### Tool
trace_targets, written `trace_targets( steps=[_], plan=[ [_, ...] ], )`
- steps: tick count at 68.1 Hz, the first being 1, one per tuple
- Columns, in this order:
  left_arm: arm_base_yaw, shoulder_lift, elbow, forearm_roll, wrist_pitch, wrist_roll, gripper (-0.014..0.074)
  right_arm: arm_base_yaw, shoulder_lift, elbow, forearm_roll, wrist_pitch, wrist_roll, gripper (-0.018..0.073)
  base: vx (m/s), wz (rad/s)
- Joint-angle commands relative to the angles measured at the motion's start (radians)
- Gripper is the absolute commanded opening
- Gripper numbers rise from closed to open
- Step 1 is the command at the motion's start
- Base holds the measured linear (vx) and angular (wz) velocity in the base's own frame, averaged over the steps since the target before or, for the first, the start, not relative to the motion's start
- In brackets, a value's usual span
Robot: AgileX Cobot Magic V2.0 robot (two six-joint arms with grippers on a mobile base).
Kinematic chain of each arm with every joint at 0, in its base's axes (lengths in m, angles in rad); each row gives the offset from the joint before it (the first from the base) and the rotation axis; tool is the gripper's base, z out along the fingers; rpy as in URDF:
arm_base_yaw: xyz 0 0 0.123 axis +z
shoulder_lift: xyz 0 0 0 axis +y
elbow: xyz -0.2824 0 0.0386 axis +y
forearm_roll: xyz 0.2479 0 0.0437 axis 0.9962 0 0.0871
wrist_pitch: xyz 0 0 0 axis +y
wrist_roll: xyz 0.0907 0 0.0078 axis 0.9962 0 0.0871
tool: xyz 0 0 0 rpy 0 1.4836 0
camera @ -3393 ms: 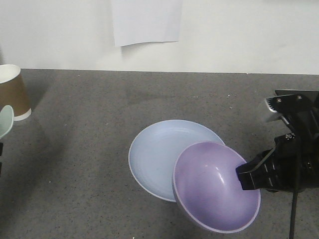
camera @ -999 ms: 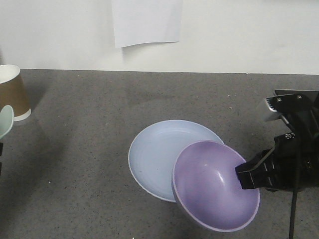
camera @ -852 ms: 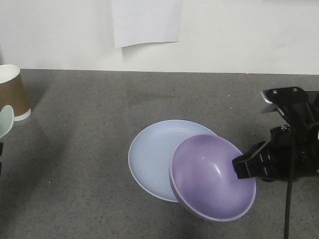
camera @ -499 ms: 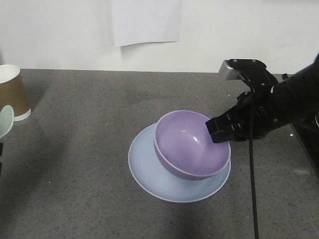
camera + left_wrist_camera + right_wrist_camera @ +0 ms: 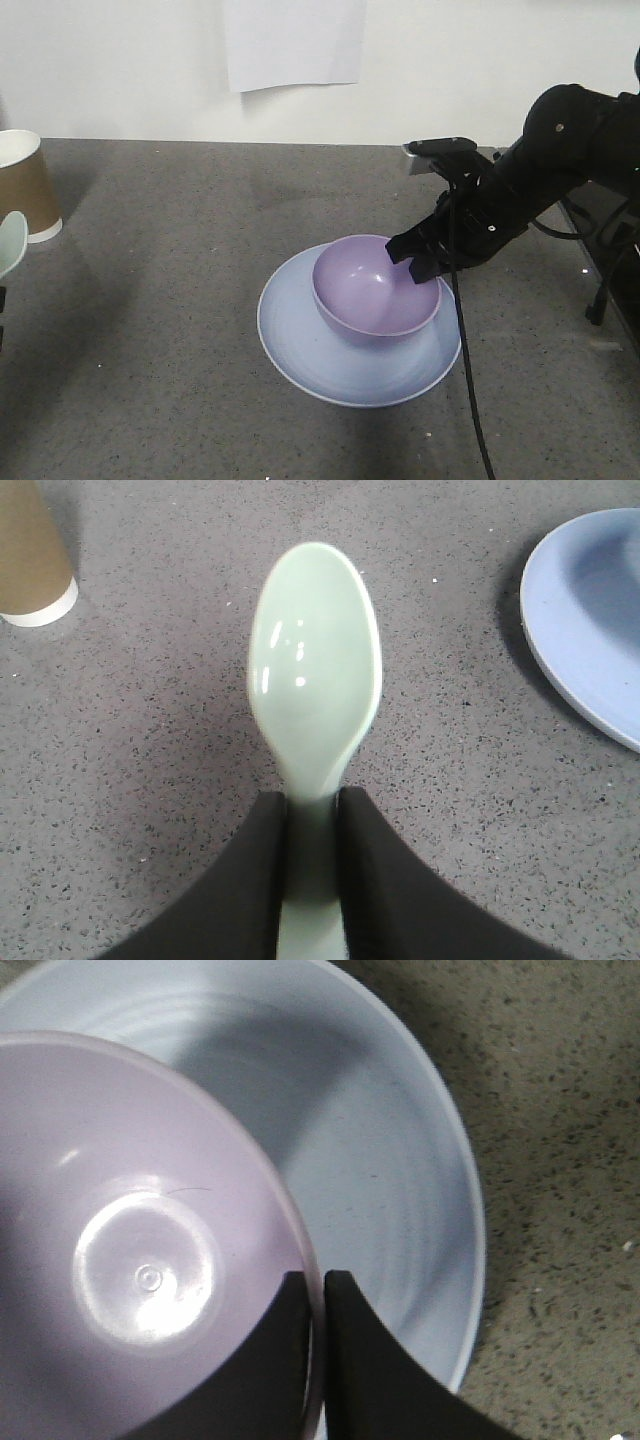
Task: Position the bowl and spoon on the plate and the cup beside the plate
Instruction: 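Lower the lavender bowl onto the plate center with the right gripper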
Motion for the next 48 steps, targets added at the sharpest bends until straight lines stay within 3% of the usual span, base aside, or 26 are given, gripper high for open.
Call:
trace_targets(
  steps=[1, 15, 25, 48],
  plan=[
    [-0.007, -0.008, -0.023, -0.018, -0.056, -0.001, 0.0066, 0.002, -0.026, -0.034, 0.002, -0.049, -0.004, -0.0001, 0.00, 0.00],
    [-0.007, -0.008, -0.023, -0.018, -0.056, -0.001, 0.0066, 0.054, -0.018, -0.034, -0.056, -0.096, -0.033, -0.0001, 0.00, 0.00],
    [-0.007, -0.008, -0.023, -0.018, -0.056, -0.001, 0.0066, 0.083, -0.018, -0.034, -0.170, -0.123, 0.065, -0.0001, 0.00, 0.00],
    [-0.007, -0.008, -0.023, -0.018, -0.056, -0.001, 0.0066, 0.080, -0.018, -0.034, -0.161, -0.114, 0.068, 0.0007, 0.00, 0.00]
  ],
)
